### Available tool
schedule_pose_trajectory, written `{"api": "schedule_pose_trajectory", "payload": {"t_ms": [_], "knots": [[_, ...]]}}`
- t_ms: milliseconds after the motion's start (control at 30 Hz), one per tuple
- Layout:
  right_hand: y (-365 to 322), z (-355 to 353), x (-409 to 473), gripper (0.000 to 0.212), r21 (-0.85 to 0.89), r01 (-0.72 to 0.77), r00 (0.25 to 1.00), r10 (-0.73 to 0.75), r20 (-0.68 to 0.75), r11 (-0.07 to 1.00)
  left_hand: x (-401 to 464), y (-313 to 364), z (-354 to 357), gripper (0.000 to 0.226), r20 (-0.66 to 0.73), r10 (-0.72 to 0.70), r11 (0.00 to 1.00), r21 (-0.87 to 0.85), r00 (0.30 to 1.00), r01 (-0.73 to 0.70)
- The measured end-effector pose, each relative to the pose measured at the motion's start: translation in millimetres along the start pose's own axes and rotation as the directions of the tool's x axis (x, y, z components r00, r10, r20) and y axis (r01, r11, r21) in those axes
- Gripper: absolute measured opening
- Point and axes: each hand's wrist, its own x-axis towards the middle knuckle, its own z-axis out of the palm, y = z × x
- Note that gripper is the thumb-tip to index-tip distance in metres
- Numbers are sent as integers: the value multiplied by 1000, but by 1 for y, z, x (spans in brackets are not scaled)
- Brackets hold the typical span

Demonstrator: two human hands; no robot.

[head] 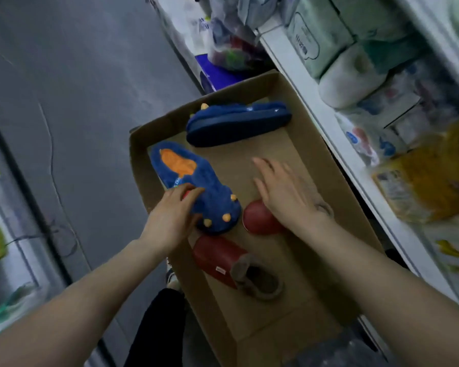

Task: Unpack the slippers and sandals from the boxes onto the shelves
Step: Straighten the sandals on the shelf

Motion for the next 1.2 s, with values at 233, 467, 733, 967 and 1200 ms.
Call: {"api": "schedule_pose_trajectory", "payload": {"t_ms": [233,467,733,967,1200], "knots": [[-1,25,148,51,21,-80,997,80,22,997,53,-41,14,75,126,-52,999,-9,991,53],[20,42,142,39,22,-159,985,157,76,987,66,-55,23,67,127,-30,994,-102,991,43],[34,52,104,67,336,-453,892,413,186,826,67,-56,18,59,141,-54,981,-179,988,79],[18,57,149,65,593,-619,776,519,359,515,83,-46,17,42,189,-134,959,-222,973,176],[43,13,98,24,657,-565,773,598,210,499,81,-35,3,22,198,-170,893,-384,965,236]]}}
